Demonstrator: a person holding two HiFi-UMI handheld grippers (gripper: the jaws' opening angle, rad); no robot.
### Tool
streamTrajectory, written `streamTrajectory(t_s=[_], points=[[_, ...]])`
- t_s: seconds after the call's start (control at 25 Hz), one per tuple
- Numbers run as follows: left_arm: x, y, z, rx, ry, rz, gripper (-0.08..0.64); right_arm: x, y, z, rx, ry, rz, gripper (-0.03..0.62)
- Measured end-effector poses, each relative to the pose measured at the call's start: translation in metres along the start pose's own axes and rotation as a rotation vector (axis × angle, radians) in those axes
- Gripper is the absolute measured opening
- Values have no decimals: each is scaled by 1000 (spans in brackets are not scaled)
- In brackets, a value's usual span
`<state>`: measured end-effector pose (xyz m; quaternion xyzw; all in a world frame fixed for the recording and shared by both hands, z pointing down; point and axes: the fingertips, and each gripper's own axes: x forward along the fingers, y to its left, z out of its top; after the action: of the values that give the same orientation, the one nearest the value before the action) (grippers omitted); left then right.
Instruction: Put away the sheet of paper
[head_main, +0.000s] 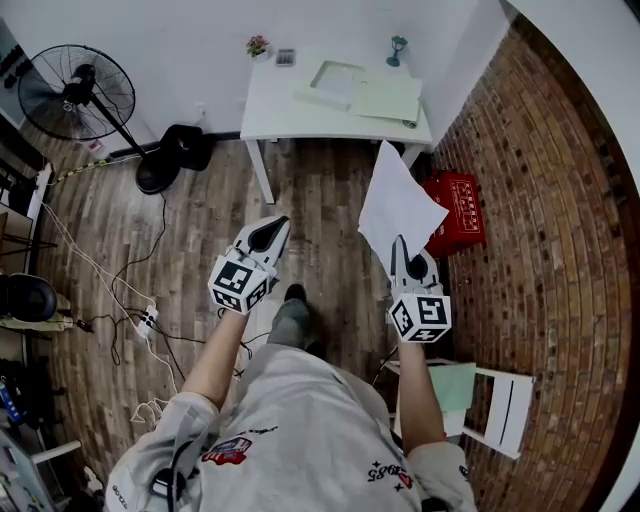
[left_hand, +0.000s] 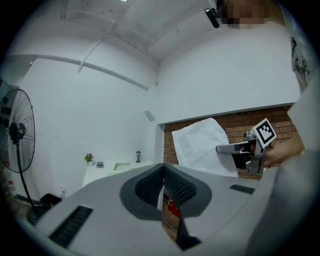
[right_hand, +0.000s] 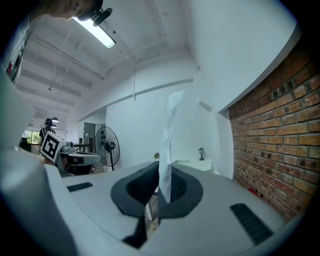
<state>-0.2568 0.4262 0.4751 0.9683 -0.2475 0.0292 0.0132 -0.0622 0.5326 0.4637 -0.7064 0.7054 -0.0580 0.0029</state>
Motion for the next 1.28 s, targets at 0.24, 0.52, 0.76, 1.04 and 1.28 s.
streamTrajectory(t_s=[0.24,0.52,0.76,1.04,1.28], points=[[52,32,-3,-12,-3,-11,23,50,-28,-1,8,8,-16,-2],[139,101,3,-10,-5,-44,22,146,-68,15,12,9,-47,-2],[208,163,14,0,10,-78,23,239,-94,30,35,10,-81,-2],[257,234,14,8,27,-73,23,323,-112,36,59,10,-87,-2],[292,270,10,-2,44,-57,23,374,-135,35,70,20,-82,-2]])
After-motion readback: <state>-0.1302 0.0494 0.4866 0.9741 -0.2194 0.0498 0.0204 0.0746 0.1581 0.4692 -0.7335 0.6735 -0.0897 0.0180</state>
